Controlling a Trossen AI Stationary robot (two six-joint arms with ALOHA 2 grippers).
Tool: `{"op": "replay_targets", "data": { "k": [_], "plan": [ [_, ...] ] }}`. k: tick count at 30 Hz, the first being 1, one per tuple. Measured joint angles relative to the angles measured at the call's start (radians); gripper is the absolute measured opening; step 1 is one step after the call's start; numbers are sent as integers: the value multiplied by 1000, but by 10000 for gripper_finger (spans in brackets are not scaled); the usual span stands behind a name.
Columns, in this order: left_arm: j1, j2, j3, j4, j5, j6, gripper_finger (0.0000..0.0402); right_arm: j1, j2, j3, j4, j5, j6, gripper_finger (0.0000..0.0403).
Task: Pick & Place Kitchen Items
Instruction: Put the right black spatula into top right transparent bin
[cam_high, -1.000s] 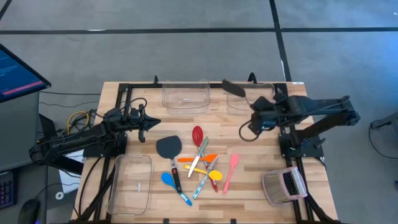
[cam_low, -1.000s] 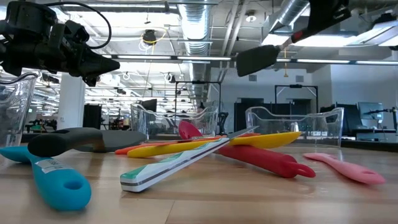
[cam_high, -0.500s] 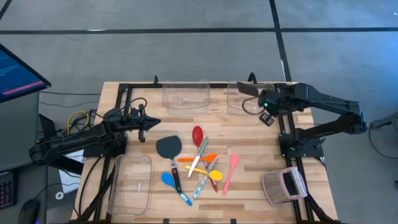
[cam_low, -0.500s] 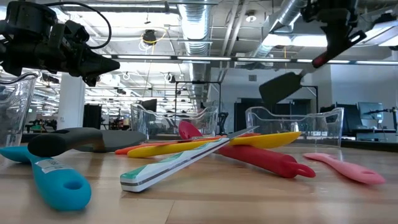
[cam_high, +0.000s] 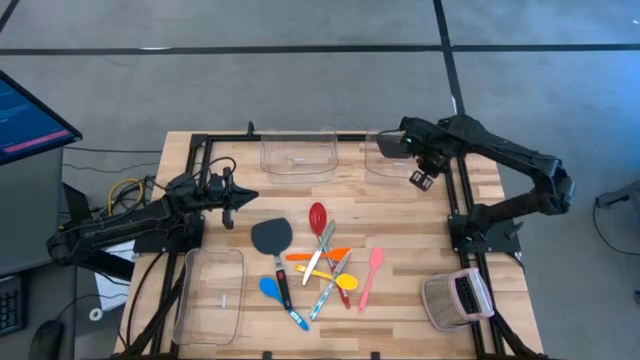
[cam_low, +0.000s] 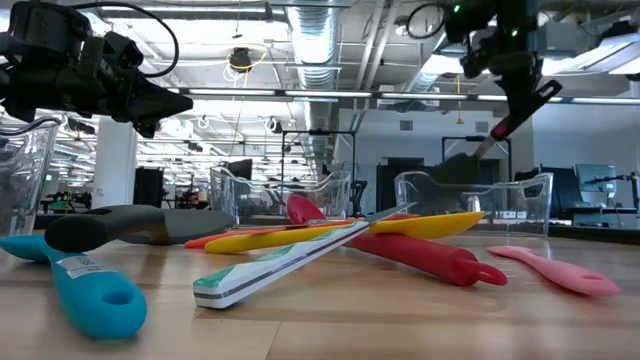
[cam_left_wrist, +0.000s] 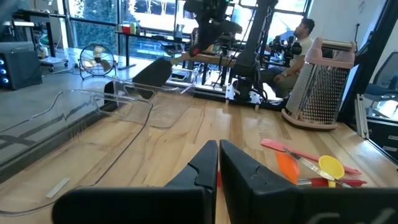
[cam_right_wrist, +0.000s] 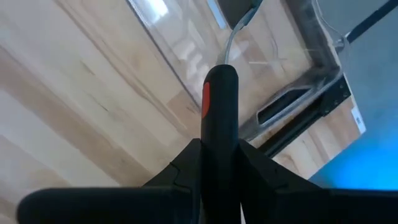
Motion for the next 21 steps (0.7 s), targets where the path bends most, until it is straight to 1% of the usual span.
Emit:
{"op": "replay_targets", "data": {
  "k": [5, 7, 12, 21],
  "plan": [
    [0, 0, 0, 0, 0, 0, 8, -87, 39, 0, 84, -63, -122, 65],
    [0, 0, 0, 0, 0, -1, 8, -120, 50, 0, 111, -73, -164, 65],
    [0, 5, 0, 0, 0, -2, 8, -188, 94, 0, 114, -73, -188, 65],
    [0, 40, 0, -2, 0, -2, 8, -257, 192, 1, 125, -71, -205, 62]
  ]
}}
